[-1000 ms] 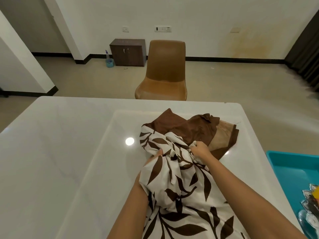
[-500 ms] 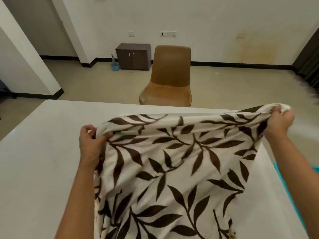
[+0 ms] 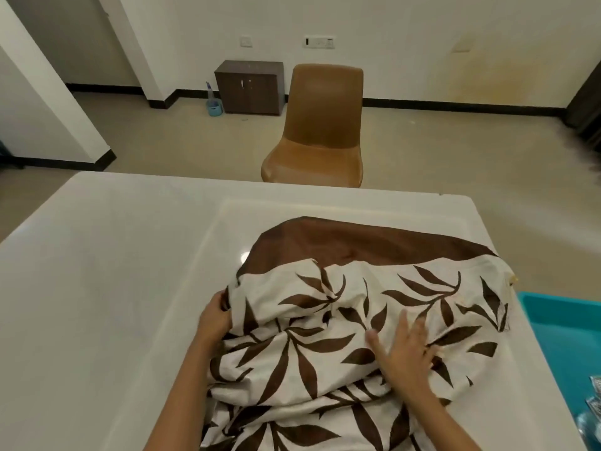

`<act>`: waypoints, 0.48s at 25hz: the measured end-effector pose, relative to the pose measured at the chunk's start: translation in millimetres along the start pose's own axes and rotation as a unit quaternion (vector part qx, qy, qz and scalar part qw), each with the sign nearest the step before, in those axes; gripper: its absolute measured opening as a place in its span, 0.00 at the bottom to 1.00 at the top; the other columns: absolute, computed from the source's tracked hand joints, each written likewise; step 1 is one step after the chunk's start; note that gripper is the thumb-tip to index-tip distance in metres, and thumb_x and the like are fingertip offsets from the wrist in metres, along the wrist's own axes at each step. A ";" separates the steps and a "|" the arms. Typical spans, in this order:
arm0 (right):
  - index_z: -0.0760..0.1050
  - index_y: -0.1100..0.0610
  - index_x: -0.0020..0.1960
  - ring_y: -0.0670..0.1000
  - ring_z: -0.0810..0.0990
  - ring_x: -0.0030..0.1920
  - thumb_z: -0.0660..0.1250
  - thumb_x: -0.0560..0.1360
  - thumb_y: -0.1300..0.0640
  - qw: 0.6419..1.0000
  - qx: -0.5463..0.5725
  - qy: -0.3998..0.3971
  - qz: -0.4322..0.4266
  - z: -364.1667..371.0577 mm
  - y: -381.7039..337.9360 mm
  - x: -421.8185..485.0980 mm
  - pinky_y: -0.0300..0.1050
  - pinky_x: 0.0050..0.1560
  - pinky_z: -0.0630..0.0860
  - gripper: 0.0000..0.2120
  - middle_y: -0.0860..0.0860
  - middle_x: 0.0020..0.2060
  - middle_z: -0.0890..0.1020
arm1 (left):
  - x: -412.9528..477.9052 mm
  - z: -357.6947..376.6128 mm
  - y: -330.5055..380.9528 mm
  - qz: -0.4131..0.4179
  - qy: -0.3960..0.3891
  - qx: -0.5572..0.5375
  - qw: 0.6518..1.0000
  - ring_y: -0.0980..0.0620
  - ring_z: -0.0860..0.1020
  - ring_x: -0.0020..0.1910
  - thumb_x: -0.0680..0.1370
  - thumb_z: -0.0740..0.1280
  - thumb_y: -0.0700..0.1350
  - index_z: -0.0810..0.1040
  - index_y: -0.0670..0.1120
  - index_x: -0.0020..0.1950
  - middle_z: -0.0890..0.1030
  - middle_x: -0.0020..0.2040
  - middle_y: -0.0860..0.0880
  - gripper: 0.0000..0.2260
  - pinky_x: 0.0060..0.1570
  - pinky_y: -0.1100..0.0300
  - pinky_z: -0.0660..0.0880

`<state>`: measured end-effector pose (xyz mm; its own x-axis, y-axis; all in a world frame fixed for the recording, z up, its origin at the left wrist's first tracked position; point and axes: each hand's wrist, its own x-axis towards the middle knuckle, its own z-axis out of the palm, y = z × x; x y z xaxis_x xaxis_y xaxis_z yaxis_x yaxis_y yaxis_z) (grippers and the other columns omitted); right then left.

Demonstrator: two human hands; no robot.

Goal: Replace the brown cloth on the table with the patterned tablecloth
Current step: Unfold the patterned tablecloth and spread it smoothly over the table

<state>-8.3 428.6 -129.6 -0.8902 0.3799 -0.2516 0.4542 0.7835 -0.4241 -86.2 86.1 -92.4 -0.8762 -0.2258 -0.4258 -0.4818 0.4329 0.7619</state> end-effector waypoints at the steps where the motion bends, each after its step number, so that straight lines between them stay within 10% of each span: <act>1: 0.36 0.53 0.78 0.60 0.36 0.76 0.43 0.71 0.24 0.999 -0.043 -0.002 -0.013 18.0 -3.1 -10.2 0.59 0.69 0.28 0.47 0.60 0.76 0.39 | -4.5 9.2 11.4 -0.013 -0.052 -0.055 0.997 0.47 0.77 0.59 0.74 0.68 0.51 0.70 0.46 0.69 0.77 0.62 0.47 0.24 0.53 0.57 0.74; 7: 0.39 0.50 0.78 0.53 0.38 0.77 0.40 0.71 0.24 0.988 -0.120 0.034 -0.089 11.1 13.3 13.4 0.58 0.73 0.32 0.45 0.54 0.78 0.42 | -3.0 20.2 63.4 -0.167 -0.193 -0.198 0.946 0.46 0.81 0.41 0.78 0.66 0.47 0.79 0.38 0.56 0.85 0.38 0.43 0.14 0.38 0.55 0.78; 12: 0.41 0.46 0.78 0.54 0.43 0.78 0.36 0.68 0.23 0.984 -0.164 0.048 -0.052 -37.2 59.0 67.6 0.63 0.72 0.35 0.45 0.55 0.78 0.46 | 28.4 -59.5 77.1 -0.020 0.124 -0.263 0.957 0.46 0.80 0.50 0.70 0.76 0.51 0.76 0.43 0.57 0.81 0.54 0.43 0.21 0.48 0.53 0.77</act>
<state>-43.0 518.8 -139.3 -0.9378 0.3212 -0.1314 0.3380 0.9312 -0.1363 -149.0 61.2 -16.7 -0.8012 -0.4611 -0.3813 -0.3979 -0.0653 0.9151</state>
